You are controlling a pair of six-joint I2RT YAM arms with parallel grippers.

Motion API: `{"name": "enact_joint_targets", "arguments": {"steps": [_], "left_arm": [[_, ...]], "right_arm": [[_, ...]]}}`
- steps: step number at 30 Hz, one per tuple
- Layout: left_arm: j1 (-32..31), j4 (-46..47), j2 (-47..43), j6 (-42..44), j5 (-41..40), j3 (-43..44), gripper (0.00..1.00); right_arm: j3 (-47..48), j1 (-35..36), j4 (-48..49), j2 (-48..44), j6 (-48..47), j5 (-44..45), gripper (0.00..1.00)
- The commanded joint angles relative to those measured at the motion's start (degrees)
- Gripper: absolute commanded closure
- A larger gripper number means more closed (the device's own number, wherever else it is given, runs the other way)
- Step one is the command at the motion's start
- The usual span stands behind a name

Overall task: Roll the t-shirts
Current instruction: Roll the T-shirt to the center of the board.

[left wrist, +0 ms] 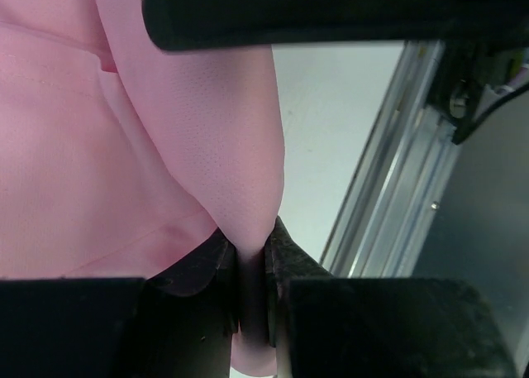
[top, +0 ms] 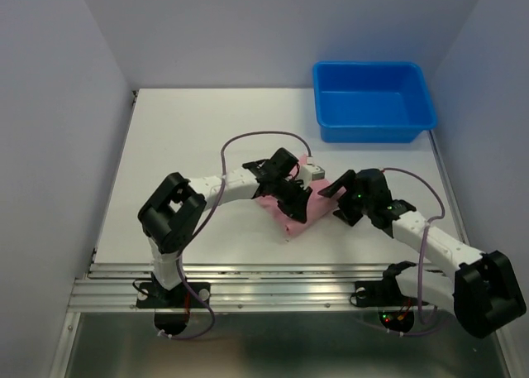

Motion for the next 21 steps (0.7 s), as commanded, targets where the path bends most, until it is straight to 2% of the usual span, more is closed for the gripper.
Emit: {"name": "enact_joint_targets", "arguments": {"steps": [1, 3, 5, 8, 9, 12, 20, 21], "left_arm": [[1.04, 6.39, 0.82, -4.38, 12.85, -3.07, 1.00], [1.57, 7.89, 1.53, -6.23, 15.05, -3.86, 1.00], [2.01, 9.12, 3.11, -7.20, 17.25, -4.48, 1.00], [2.54, 9.83, 5.22, -8.16, 19.27, -4.57, 1.00], [2.89, 10.35, 5.66, -8.69, 19.80, -4.74, 1.00], [3.94, 12.38, 7.24, -11.15, 22.08, -5.79, 1.00], [4.65, 15.19, 9.35, -12.47, 22.35, -6.94, 1.00], [4.74, 15.54, 9.53, -13.08, 22.35, -6.94, 1.00]], "right_arm": [[2.01, -0.22, -6.78, -5.29, -0.90, 6.73, 0.07], [2.36, -0.22, -8.45, -7.66, -1.69, 7.61, 0.09], [3.15, -0.22, -9.51, -8.63, -3.87, 8.93, 0.15], [4.55, -0.22, -11.00, -9.08, -7.21, 10.34, 0.39], [4.73, -0.22, -11.27, -8.99, -7.92, 10.52, 0.54], [5.96, -0.22, -11.45, -8.29, -10.74, 9.91, 0.74], [6.32, 0.92, -10.92, -6.71, -13.99, 7.44, 0.92], [6.14, 0.92, -10.31, -6.18, -14.17, 7.18, 0.97]]}}
